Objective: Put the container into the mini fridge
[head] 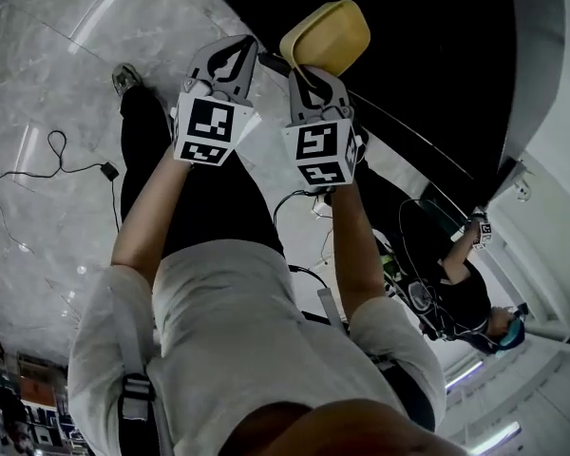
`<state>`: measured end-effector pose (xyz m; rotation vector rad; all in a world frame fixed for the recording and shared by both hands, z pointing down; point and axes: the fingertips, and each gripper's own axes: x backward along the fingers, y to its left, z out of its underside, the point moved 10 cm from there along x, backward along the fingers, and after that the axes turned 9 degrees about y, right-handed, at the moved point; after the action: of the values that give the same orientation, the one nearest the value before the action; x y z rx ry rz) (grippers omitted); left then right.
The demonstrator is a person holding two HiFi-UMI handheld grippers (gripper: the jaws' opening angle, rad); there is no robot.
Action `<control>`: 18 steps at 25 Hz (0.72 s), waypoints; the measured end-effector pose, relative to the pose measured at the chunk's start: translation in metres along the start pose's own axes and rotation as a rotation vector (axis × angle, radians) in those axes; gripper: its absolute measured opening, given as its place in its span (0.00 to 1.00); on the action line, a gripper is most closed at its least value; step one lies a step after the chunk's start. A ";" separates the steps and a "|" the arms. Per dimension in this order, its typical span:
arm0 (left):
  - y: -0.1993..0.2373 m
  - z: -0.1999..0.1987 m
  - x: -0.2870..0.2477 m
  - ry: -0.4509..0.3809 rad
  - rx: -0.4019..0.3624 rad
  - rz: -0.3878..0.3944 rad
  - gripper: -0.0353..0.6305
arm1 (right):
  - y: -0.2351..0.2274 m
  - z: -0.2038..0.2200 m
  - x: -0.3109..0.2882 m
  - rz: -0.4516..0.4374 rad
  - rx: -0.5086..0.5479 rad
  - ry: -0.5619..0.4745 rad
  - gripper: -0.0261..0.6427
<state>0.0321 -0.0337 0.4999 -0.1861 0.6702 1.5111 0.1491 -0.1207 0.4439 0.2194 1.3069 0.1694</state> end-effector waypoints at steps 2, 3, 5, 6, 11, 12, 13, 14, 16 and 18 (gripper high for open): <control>0.006 0.013 -0.007 0.004 0.019 -0.011 0.07 | 0.000 0.002 -0.013 -0.020 0.013 0.001 0.11; 0.009 0.021 -0.011 0.013 0.033 -0.020 0.07 | 0.000 0.004 -0.020 -0.028 0.021 0.000 0.11; 0.014 0.036 -0.020 0.037 0.066 -0.032 0.07 | -0.003 0.009 -0.036 -0.030 0.037 0.015 0.11; 0.016 0.042 -0.024 0.052 0.076 -0.034 0.07 | -0.006 0.011 -0.043 -0.025 0.044 0.028 0.11; 0.018 0.062 -0.038 0.104 0.073 -0.014 0.07 | -0.018 0.013 -0.065 0.001 0.028 0.040 0.11; 0.018 0.064 -0.040 0.108 0.079 -0.011 0.07 | -0.020 0.014 -0.068 0.004 0.024 0.041 0.11; 0.017 0.064 -0.042 0.110 0.085 -0.008 0.07 | -0.022 0.015 -0.072 0.003 0.024 0.043 0.11; 0.015 0.064 -0.043 0.111 0.090 -0.004 0.07 | -0.023 0.015 -0.075 0.001 0.025 0.045 0.11; 0.012 0.063 -0.047 0.112 0.095 0.005 0.07 | -0.027 0.017 -0.082 -0.007 0.035 0.049 0.11; 0.009 0.063 -0.051 0.114 0.101 0.012 0.07 | -0.033 0.016 -0.089 -0.008 0.053 0.059 0.12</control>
<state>0.0458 -0.0448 0.5796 -0.1927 0.8384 1.4821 0.1424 -0.1752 0.5225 0.2555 1.3721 0.1354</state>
